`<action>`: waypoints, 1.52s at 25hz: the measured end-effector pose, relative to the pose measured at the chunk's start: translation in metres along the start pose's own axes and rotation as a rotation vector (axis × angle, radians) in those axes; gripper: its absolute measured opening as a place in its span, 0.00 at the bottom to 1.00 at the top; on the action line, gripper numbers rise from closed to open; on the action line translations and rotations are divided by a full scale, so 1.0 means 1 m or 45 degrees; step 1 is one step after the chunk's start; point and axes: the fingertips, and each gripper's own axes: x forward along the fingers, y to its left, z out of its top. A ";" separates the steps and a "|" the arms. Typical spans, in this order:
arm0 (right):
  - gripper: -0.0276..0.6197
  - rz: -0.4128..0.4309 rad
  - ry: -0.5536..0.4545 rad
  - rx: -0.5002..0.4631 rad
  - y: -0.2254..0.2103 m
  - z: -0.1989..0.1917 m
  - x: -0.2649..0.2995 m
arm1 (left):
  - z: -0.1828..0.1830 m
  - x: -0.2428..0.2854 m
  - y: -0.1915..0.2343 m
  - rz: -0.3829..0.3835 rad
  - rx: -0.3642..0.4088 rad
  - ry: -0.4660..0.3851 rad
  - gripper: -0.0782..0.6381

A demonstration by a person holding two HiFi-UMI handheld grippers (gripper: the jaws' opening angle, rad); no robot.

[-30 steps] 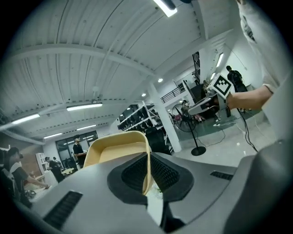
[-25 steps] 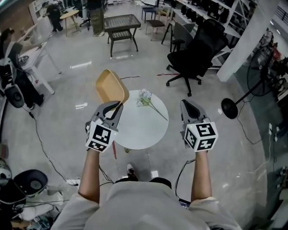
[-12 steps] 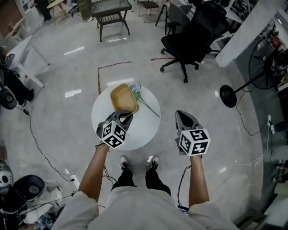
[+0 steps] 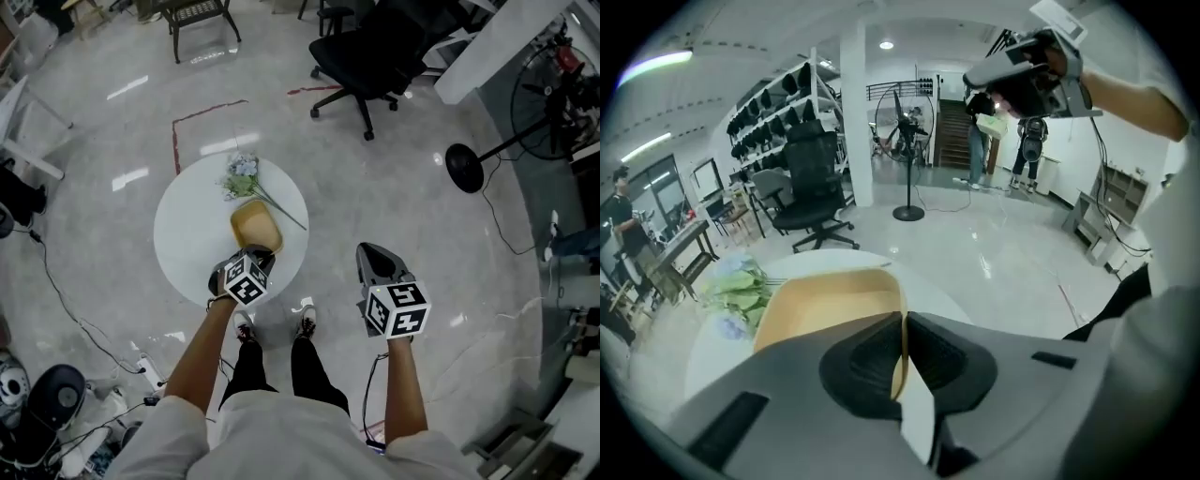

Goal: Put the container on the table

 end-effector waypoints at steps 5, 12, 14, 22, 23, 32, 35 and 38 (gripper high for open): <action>0.06 -0.066 -0.006 -0.070 -0.015 -0.012 -0.013 | -0.017 0.032 -0.013 -0.034 -0.003 0.072 0.17; 0.06 -0.065 -0.052 -0.175 -0.011 0.012 -0.022 | 0.008 -0.014 0.007 0.007 -0.133 -0.124 0.28; 0.06 -0.059 -0.097 -0.210 -0.001 0.033 -0.028 | 0.024 -0.050 0.022 0.071 -0.174 -0.235 0.24; 0.06 0.035 -0.328 -0.433 0.068 0.145 -0.057 | 0.096 -0.257 0.083 0.419 -0.239 -0.672 0.15; 0.06 0.053 -0.358 -0.464 0.079 0.158 -0.061 | 0.101 -0.283 0.089 0.471 -0.230 -0.710 0.14; 0.06 0.153 -0.559 -0.638 0.154 0.238 -0.098 | 0.122 -0.456 0.103 0.823 -0.137 -0.886 0.14; 0.06 0.160 -0.596 -0.672 0.169 0.250 -0.108 | 0.126 -0.491 0.099 0.895 -0.111 -0.930 0.14; 0.06 0.183 -0.627 -0.693 0.182 0.258 -0.118 | 0.129 -0.516 0.094 0.949 -0.098 -0.951 0.14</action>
